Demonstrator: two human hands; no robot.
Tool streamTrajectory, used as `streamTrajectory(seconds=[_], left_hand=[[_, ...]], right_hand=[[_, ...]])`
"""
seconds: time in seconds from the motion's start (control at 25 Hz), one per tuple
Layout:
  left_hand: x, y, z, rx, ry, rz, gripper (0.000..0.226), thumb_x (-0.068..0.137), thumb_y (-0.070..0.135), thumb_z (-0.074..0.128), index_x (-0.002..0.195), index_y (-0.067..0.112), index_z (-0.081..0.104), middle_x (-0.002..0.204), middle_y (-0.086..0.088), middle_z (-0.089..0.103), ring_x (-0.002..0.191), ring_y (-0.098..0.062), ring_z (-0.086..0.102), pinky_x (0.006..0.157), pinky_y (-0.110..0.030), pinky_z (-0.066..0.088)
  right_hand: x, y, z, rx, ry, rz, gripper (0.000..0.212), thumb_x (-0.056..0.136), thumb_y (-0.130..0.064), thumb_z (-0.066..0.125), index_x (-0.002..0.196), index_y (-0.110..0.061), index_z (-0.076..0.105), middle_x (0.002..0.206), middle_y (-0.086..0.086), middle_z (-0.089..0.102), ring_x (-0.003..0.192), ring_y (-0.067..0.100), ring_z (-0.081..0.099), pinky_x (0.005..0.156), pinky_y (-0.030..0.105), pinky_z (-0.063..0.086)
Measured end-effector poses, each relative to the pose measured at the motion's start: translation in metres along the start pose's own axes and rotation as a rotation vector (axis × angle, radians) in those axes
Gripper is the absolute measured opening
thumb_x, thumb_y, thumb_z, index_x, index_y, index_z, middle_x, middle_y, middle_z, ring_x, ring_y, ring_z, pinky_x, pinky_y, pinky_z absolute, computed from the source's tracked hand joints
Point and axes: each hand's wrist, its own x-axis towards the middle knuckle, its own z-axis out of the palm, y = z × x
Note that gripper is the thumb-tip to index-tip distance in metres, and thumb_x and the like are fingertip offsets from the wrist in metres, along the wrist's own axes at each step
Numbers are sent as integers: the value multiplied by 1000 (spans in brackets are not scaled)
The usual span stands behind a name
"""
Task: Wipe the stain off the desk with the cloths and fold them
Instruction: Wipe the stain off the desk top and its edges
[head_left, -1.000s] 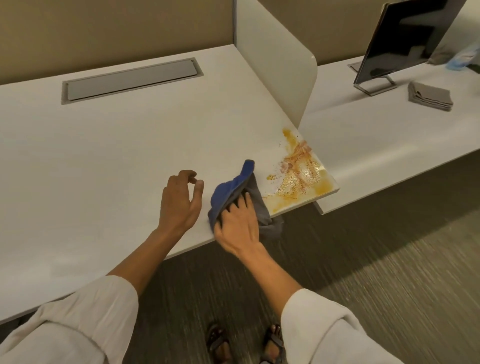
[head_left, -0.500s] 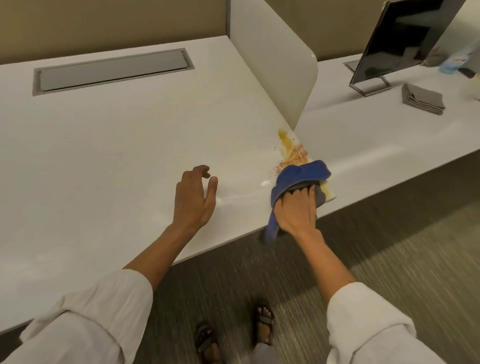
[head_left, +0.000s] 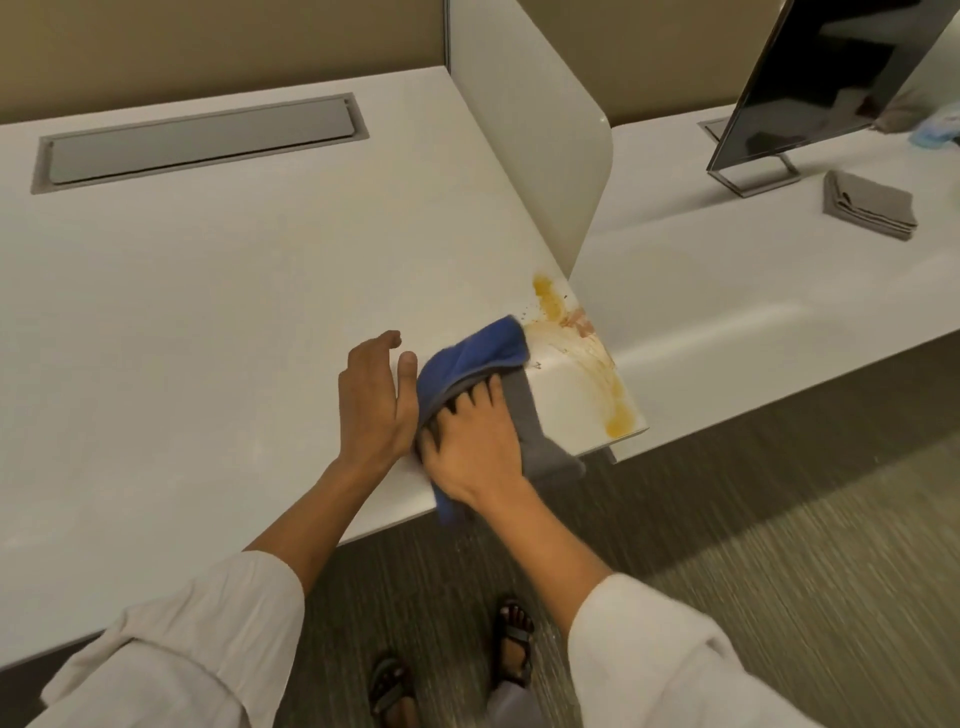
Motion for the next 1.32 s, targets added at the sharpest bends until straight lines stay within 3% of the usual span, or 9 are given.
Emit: streamTrajectory(seconds=[0.16,0.28,0.36,0.56,0.76,0.92,1.08,1.2,1.32], left_hand=[[0,20,18,-4,-56,-24,50,99,39,33,135,9,48,140,-10,52,131,-25,44,110,-36,32],[14,35,27,-8,-58,-25,51,99,40,31,136,8,47,141,-9,51,133,-25,42,111,-46,34],[22,41,34,-21,-47,-38,51,100,39,31,138,9,46,143,-9,50,135,-24,41,112,-45,32],[35,35,29,-29,39,-90,51,100,40,29,139,11,46,144,-8,49,134,-23,43,114,-40,33],[44,35,25,-18,75,-157,47,103,33,30,140,8,45,144,-9,49,134,-24,42,114,-38,31],[48,45,33,-23,21,-138,47,104,34,29,142,10,43,148,-9,46,138,-24,39,116,-42,29],[48,41,37,-50,-25,-95,53,101,39,26,142,10,43,149,-9,45,140,-24,36,116,-45,28],[51,32,31,-64,-9,-115,55,100,41,25,142,12,43,149,-8,45,140,-22,36,116,-43,28],[59,25,26,-84,-8,-117,55,100,41,25,142,11,43,148,-7,45,139,-21,37,116,-43,29]], right_hand=[[-33,61,-13,-136,14,149,41,88,-38,42,104,-13,71,109,12,69,114,31,55,115,59,23],[-16,129,-37,-265,-93,253,40,91,-34,36,91,-11,69,97,14,70,102,33,58,106,58,31],[23,145,-39,-261,-115,219,43,92,-32,30,84,-10,66,91,13,70,92,32,57,99,55,35],[100,88,-22,-219,-70,31,36,96,-28,37,99,-8,67,101,17,70,101,37,57,108,58,29],[43,35,-8,-29,-102,-190,41,94,-39,39,105,-15,70,107,11,71,110,31,55,115,56,21],[-9,90,-16,-91,-104,-40,41,90,-40,39,98,-17,72,107,9,72,108,28,58,114,55,29],[40,136,-30,-153,-59,111,41,93,-33,36,96,-11,70,105,14,71,104,30,59,110,54,31],[103,133,-31,-196,-66,115,44,94,-27,29,95,-7,67,102,19,69,101,35,57,109,55,29],[147,92,-29,-297,-102,94,39,97,-27,34,101,-6,67,107,20,68,105,38,56,113,60,22]])
